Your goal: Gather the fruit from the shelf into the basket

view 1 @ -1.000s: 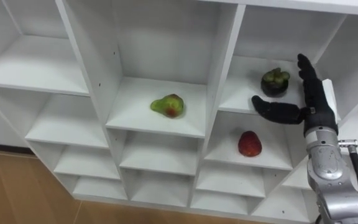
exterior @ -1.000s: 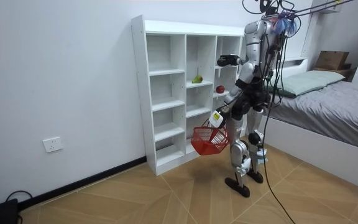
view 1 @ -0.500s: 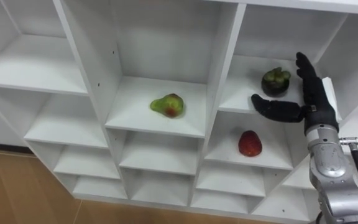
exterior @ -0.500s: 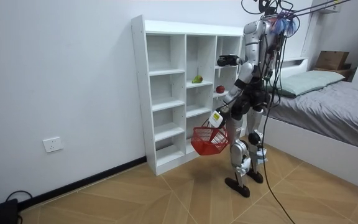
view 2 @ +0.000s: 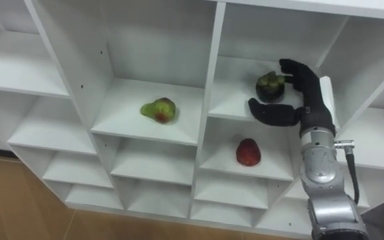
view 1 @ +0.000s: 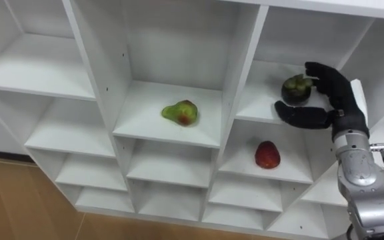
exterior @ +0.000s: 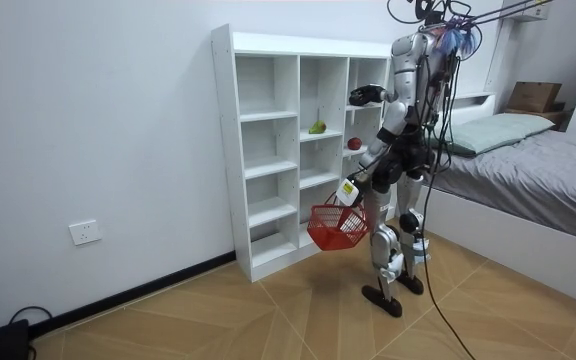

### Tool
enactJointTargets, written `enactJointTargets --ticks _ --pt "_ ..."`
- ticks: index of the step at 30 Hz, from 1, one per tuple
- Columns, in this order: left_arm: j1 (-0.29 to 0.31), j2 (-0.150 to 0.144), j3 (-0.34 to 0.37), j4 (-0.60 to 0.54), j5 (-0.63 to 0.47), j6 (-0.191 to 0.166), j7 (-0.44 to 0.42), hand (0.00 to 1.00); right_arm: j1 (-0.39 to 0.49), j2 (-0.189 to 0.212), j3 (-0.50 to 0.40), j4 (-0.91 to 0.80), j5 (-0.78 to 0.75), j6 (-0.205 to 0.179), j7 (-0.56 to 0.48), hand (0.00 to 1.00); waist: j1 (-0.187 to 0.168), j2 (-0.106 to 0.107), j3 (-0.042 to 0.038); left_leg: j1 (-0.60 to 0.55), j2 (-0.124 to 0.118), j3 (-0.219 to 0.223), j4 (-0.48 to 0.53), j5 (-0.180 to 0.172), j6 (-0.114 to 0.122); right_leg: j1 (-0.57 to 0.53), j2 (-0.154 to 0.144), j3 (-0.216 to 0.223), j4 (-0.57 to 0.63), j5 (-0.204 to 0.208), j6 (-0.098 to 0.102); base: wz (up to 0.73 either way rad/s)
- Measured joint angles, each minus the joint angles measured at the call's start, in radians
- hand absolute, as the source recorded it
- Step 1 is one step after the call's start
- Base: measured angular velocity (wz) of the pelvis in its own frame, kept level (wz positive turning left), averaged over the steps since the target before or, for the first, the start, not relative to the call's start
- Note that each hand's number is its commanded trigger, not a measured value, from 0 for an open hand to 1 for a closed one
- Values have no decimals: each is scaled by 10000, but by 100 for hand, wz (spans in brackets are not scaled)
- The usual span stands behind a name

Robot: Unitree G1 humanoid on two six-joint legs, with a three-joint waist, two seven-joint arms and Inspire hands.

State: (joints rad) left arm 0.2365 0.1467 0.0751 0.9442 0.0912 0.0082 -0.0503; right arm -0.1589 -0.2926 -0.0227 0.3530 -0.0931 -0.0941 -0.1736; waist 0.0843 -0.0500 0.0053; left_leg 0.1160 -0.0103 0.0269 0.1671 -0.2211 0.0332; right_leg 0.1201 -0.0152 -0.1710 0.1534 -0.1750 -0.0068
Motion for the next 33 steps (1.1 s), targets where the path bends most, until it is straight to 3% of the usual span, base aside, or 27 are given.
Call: enactJointTargets --ticks 18,33 --pt "-91 -1 -42 0 -4 103 -76 100 -360 -134 106 355 -302 11 -86 100 28 51 -14 -11 -4 -57 3 0 0 15 -8 -76 -12 0 0 0" --pt "-78 -10 2 -5 -8 141 -13 100 -335 31 76 259 -362 52 8 100 -9 71 -85 22 -2 -38 8 1 0 46 -5 14 -13 0 0 0"
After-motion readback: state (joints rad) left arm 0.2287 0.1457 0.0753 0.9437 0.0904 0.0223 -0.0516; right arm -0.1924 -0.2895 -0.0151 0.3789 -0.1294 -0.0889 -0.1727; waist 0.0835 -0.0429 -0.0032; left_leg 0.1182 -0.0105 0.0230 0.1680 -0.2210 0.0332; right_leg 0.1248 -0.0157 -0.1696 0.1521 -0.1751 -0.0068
